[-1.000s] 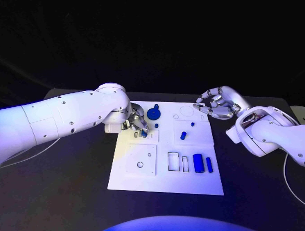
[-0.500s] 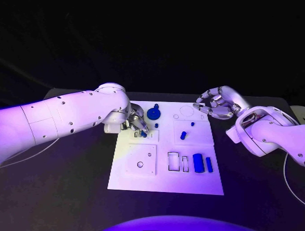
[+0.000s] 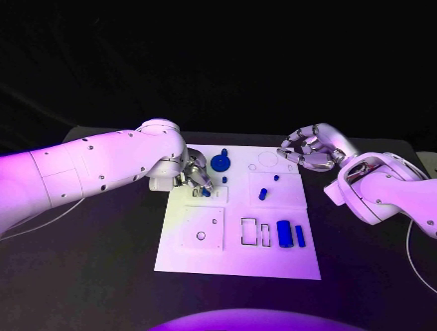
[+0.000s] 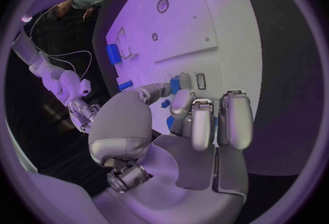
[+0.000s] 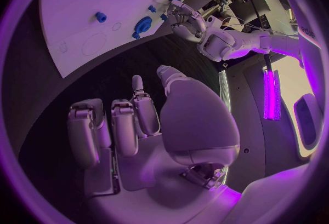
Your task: Assemble the parts on the task board
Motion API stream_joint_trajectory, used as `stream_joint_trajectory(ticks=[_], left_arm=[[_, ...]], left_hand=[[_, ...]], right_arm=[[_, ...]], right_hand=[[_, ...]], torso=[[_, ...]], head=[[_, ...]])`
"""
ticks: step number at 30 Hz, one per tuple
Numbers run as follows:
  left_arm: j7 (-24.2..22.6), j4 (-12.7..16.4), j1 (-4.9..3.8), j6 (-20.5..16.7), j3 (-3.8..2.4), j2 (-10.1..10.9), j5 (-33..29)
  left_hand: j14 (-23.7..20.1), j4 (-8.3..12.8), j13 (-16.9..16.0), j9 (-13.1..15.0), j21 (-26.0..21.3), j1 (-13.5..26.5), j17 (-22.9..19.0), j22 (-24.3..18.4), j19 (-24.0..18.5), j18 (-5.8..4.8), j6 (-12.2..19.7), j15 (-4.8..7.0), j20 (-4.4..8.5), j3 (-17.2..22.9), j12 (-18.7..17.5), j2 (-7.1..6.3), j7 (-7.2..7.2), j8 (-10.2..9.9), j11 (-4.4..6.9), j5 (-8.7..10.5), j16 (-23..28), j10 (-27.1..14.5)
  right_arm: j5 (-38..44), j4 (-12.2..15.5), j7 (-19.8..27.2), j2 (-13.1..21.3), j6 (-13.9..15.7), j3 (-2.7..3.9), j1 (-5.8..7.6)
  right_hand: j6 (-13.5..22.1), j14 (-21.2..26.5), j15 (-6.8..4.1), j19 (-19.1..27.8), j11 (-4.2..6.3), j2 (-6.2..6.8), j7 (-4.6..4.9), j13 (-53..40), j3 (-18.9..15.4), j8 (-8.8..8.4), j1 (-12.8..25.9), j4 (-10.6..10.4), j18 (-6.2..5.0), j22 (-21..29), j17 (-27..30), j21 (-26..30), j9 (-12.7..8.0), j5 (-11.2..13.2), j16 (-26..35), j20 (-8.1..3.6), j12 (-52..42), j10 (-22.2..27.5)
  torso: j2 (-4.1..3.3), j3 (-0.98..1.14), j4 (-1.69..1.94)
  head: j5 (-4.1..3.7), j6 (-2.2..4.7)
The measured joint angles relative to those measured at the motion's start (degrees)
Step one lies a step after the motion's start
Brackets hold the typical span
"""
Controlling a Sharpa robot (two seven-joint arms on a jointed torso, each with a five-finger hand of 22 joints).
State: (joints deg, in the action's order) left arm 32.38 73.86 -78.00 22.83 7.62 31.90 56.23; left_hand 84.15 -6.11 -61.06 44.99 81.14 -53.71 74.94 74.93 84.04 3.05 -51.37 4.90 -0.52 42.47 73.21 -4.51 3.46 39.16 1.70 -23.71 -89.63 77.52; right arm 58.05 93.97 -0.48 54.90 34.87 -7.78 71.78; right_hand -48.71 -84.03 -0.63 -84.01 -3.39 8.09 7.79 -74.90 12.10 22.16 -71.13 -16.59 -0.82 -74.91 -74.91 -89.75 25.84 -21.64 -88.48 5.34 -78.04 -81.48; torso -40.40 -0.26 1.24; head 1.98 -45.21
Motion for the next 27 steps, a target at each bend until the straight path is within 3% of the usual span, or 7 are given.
stream_joint_trajectory(ticks=[27], left_arm=[[-0.06,-0.07,-0.09,1.36,-0.06,0.17,0.16]], left_hand=[[-0.22,0.00,0.08,0.14,0.00,0.00,-0.02,-0.01,0.00,0.00,-0.09,0.20,0.00,0.00,0.00,0.00,0.08,-0.15,-0.01,0.08,0.00,-0.01]], right_arm=[[0.02,0.01,0.01,0.04,0.01,0.00,-0.03]], right_hand=[[0.00,0.00,0.00,0.00,0.00,0.22,0.00,0.00,0.00,0.00,-0.22,0.00,0.00,-0.04,-0.04,0.00,-0.01,0.00,0.00,0.00,0.00,0.00]], torso=[[-0.01,0.04,-0.03]], head=[[0.04,-0.21]])
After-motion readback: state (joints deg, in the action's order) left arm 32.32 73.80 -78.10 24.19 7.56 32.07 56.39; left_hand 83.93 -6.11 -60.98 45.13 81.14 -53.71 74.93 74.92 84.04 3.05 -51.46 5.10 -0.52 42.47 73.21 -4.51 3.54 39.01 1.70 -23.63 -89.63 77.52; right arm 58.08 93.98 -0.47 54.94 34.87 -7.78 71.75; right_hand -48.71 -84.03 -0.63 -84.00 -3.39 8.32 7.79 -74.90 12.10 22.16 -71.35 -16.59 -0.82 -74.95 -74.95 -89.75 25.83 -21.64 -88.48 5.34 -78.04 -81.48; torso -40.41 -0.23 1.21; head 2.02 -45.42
